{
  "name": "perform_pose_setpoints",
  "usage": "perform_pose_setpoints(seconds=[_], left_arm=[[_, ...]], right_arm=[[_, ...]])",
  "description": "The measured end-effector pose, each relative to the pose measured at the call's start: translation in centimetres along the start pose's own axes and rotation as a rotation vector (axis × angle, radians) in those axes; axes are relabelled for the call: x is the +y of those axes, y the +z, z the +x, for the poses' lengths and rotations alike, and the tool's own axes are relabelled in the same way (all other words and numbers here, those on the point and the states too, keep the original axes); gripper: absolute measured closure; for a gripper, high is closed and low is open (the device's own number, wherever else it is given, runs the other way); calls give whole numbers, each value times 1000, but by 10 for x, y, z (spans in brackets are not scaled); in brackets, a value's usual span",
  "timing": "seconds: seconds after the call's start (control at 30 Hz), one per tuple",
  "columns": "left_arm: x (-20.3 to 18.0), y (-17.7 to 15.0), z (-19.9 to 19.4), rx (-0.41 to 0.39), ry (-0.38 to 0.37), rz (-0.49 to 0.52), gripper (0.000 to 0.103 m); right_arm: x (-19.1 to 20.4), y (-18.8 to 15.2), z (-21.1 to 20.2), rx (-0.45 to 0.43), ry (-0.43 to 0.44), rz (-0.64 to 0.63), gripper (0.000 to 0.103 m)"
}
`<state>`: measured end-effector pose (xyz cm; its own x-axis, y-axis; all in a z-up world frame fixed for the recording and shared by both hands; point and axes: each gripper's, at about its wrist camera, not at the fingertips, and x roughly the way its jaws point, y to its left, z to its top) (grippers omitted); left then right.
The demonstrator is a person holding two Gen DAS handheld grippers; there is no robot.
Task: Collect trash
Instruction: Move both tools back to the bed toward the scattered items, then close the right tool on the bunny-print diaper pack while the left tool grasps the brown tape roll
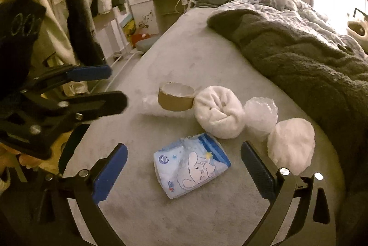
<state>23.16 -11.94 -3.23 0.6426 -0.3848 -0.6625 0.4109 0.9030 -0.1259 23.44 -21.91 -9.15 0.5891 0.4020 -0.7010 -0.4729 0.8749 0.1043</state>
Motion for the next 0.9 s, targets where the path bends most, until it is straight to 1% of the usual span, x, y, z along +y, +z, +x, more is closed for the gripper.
perform_pose_setpoints(seconds=[0.07,0.17,0.27,0.4,0.47,0.53,0.6,0.7,0.8,0.9], left_arm=[[-3,1,6,12,10,13,14],[2,3,14,29,7,5,14],[6,7,21,37,-9,-17,15],[9,11,30,50,-40,-51,18],[10,13,35,52,-43,-58,20],[8,14,41,58,-36,-44,25],[6,15,45,64,-35,-36,26],[4,16,52,79,-54,-47,29],[1,17,61,95,-46,-35,32],[-2,18,68,104,-52,-28,39]], right_arm=[[-1,-2,2,12,-6,-2,3],[-6,-8,7,42,-8,0,3],[-8,-10,10,55,-9,8,3],[-10,-11,14,68,-5,20,3],[-10,-11,16,71,-1,27,3],[-10,-12,18,76,6,25,3],[-11,-13,20,85,8,25,3],[-14,-15,23,92,9,38,3],[-15,-16,24,93,14,43,3],[-16,-15,24,91,20,45,3]])
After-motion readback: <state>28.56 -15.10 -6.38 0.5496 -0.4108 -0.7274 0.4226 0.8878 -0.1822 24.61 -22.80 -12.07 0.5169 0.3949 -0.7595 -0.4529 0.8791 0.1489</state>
